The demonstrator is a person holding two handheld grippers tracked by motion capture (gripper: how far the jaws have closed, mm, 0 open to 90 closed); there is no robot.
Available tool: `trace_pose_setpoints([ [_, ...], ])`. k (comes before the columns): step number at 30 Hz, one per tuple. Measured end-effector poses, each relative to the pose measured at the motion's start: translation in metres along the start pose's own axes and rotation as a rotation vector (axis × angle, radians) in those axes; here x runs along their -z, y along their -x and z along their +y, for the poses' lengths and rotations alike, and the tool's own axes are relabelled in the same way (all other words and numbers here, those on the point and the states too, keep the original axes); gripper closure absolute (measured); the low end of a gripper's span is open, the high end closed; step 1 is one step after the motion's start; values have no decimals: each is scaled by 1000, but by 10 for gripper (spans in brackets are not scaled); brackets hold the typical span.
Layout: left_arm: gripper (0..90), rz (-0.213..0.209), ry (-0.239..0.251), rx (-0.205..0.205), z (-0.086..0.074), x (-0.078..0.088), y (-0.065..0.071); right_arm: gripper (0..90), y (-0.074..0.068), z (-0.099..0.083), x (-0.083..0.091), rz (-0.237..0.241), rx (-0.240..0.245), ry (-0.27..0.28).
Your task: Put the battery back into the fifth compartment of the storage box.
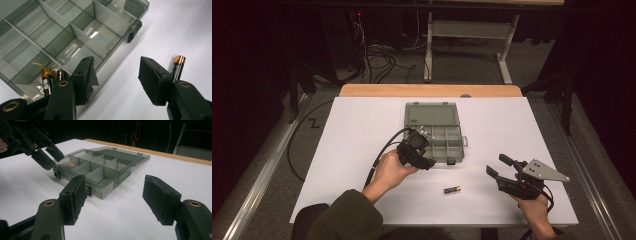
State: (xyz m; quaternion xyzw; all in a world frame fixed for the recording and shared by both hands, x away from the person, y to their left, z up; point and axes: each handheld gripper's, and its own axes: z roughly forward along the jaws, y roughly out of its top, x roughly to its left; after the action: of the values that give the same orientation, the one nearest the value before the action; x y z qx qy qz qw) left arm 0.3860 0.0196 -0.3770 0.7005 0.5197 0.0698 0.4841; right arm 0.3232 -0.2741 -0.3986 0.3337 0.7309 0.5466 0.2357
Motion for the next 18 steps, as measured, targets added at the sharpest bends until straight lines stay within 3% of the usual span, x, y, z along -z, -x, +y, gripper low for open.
trace_pose_setpoints([
  [1, 458, -1, -44, -32, 0, 3, -1, 368, 0, 0, 0, 0, 0, 0],
  [3, 458, 3, -2, 3, -1, -2, 1, 368, 0, 0, 0, 0, 1, 0],
  [4, 458, -3, -45, -25, -2, 1, 0, 369, 0, 0, 0, -1, 0, 1],
  [5, 458, -1, -16, 0, -3, -2, 2, 369, 0, 0, 0, -1, 0, 1],
  [6, 458, -6, -50, -27, -3, 1, 2, 368, 0, 0, 0, 0, 0, 1],
  [7, 458, -2, -29, -9, -4, -2, 3, 369, 0, 0, 0, 0, 0, 2],
  [8, 458, -12, -53, -32, -4, 1, 4, 369, 0, 0, 0, 0, 0, 2],
  [18, 457, -29, -69, -42, -8, -1, 10, 369, 0, 0, 0, -1, 1, 2],
])
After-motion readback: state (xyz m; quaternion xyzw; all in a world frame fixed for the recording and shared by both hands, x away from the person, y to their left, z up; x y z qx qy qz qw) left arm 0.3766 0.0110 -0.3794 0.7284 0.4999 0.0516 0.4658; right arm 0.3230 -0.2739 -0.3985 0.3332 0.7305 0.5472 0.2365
